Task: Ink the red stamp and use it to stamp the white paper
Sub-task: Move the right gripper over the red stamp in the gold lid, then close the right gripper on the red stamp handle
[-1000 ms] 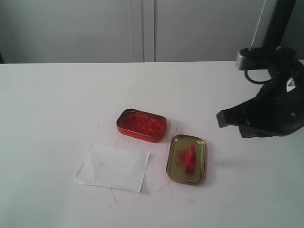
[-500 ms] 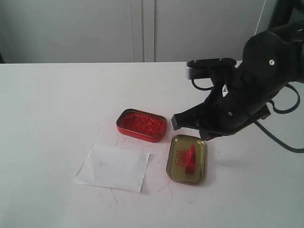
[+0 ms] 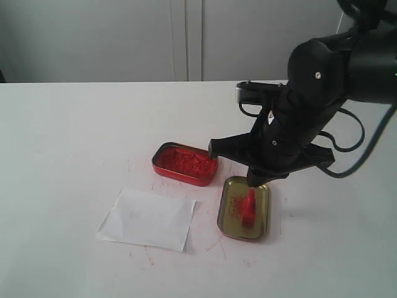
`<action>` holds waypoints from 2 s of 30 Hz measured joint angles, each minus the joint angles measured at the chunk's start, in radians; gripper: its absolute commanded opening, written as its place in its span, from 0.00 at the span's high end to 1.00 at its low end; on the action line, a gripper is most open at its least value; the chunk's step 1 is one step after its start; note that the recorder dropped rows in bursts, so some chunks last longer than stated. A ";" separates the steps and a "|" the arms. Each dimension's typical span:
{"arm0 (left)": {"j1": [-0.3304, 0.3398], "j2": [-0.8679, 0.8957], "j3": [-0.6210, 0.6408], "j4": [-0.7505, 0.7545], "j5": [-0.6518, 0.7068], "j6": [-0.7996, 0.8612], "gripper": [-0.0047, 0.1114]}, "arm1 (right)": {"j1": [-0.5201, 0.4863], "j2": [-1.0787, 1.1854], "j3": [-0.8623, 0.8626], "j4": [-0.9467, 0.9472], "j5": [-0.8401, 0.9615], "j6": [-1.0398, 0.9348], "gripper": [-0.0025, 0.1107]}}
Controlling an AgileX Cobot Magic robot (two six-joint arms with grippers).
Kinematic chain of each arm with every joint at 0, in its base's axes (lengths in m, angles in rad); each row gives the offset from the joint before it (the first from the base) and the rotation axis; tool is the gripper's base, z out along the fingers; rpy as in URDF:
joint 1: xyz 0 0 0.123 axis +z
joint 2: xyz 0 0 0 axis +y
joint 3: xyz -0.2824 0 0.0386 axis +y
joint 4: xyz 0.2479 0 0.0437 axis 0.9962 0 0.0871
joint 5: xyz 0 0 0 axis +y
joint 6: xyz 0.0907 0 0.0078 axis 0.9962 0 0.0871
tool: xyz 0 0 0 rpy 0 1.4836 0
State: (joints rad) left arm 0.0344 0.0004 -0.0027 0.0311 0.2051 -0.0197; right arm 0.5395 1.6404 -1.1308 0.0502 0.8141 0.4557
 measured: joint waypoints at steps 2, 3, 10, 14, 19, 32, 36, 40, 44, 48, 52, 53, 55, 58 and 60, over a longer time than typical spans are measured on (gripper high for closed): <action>0.000 0.000 0.000 0.000 0.000 0.000 0.96 | 0.000 0.031 -0.026 0.000 0.020 0.020 0.98; 0.000 0.000 0.000 0.000 -0.002 0.000 0.96 | 0.000 0.046 -0.038 0.000 0.029 0.027 0.98; 0.000 0.000 0.000 0.000 -0.006 0.000 0.96 | 0.000 0.120 -0.074 -0.004 0.045 0.050 0.92; 0.000 0.000 0.000 0.000 -0.006 0.000 0.96 | 0.000 0.132 -0.074 -0.059 0.047 0.093 0.80; 0.000 0.000 0.000 0.000 -0.006 0.000 0.96 | 0.000 0.132 -0.074 -0.089 0.051 0.122 0.70; 0.000 0.000 0.000 0.000 -0.006 0.000 0.96 | 0.000 0.204 -0.080 -0.085 0.003 0.144 0.70; 0.000 0.000 0.000 0.000 -0.006 0.000 0.96 | 0.000 0.227 -0.080 -0.070 -0.037 0.146 0.70; 0.000 0.000 0.000 0.000 -0.006 0.000 0.96 | 0.000 0.257 -0.080 -0.050 -0.045 0.146 0.70; 0.000 0.000 0.000 0.000 -0.006 0.000 0.96 | 0.000 0.273 -0.080 -0.050 -0.040 0.146 0.70; 0.000 0.000 0.000 0.000 -0.006 0.000 0.96 | 0.000 0.273 -0.080 -0.050 -0.031 0.146 0.70; 0.000 0.000 0.000 0.000 -0.006 0.000 0.96 | 0.000 0.275 -0.080 -0.050 -0.028 0.146 0.71; 0.000 0.000 0.000 0.000 -0.006 0.000 0.96 | 0.000 0.275 -0.080 -0.050 -0.028 0.146 0.72; 0.000 0.000 0.000 0.000 -0.006 0.000 0.96 | 0.000 0.275 -0.080 -0.050 -0.028 0.146 0.76; 0.000 0.000 0.000 0.000 -0.006 0.000 0.96 | 0.000 0.275 -0.080 -0.050 -0.027 0.146 0.85; 0.000 0.000 0.000 0.000 -0.006 0.000 0.96 | 0.000 0.275 -0.080 -0.061 -0.025 0.146 0.91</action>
State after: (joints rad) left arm 0.0344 0.0004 -0.0027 0.0311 0.1991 -0.0197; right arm 0.5395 1.9155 -1.2111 -0.0103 0.7893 0.6013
